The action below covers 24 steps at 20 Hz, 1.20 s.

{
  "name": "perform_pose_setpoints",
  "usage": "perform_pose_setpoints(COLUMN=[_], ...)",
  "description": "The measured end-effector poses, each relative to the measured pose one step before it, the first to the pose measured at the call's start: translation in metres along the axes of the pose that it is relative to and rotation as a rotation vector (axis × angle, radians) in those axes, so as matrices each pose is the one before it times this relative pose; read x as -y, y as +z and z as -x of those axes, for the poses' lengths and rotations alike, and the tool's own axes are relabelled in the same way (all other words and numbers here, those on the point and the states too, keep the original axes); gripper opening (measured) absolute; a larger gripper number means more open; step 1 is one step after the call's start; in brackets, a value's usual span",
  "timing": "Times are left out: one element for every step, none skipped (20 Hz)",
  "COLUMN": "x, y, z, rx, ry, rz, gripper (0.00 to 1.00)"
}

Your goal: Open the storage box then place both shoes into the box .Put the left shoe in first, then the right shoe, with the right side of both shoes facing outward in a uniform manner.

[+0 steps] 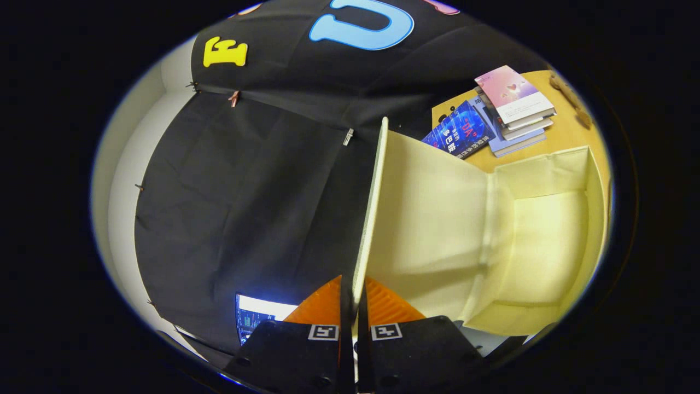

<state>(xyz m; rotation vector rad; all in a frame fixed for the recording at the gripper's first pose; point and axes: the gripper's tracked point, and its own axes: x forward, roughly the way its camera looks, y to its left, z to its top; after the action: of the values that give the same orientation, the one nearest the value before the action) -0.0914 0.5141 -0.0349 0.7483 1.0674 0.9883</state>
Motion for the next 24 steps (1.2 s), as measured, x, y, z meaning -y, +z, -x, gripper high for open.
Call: perform_pose_setpoints(x=[0.00385, 0.00129, -0.00041, 0.00025, 0.00096, 0.00064, 0.00113, 0.00169, 0.00456, 0.00534, 0.00888, 0.01257, 0.01602, 0.01193, 0.01473, 0.01656, 0.01646, 0.01873, 0.01825, 0.01474, 0.01773, 0.01598, 0.02113, 0.02248], y=[-0.00473, -0.00334, -0.00353, -0.00222, -0.00051, -0.00185, -0.00083, -0.00008, 0.00189, 0.00363, 0.00471, 0.00195, -0.00133, 0.00262, 0.00621, 0.00570, 0.00529, 0.00499, 0.00347, 0.00311, 0.00442, 0.00002, -0.00185, -0.00281], z=[-0.01004, -0.00806, -0.00734, -0.00547, -0.00379, -0.00290, 0.00219, -0.00581, -0.00155, 0.00289, 0.00145, 0.00234, 0.00240, 0.00778, 0.00847, 0.01072, 0.01060, 0.01022, 0.01211, 0.01296, 0.01272, 0.00934, 0.01047, 0.00965], rx=[-0.01763, -0.01674, -0.01100, -0.00440, -0.00145, 0.00019, -0.00281, -0.00186, 0.00862, 0.01812, 0.02084, 0.00884, 0.00260, 0.01012, 0.02497, 0.03208, 0.03487, 0.03248, 0.02829, 0.03012, 0.03182, 0.01955, 0.01354, 0.01153], ry=[-0.01372, -0.00806, -0.00408, -0.00352, -0.00611, -0.00400, -0.00257, -0.00813, -0.01254, -0.01967, -0.02428, -0.03572, -0.04244, -0.03387, -0.03038, -0.03562, -0.03857, -0.04313, -0.04464, -0.03783, -0.04025, -0.03931, -0.05063, -0.05657], rz=[0.00767, -0.00050, 0.00114, 0.00849, 0.01616, 0.01826, 0.01464, 0.00956, 0.00704, 0.00704, 0.01434, 0.02078, 0.02186, 0.02372, 0.02636, 0.03521, 0.03900, 0.03858, 0.02661, 0.02115, 0.02869, 0.02910, 0.03983, 0.04301], gripper=[0.07, 0.07, 0.07, 0.07, 0.07, 0.07, 0.08, 0.10, 0.14, 0.30, 0.46, 0.62, 0.74, 0.86, 0.98, 0.98, 0.98, 0.98, 0.98, 0.98, 0.98, 0.98, 0.98, 0.98])
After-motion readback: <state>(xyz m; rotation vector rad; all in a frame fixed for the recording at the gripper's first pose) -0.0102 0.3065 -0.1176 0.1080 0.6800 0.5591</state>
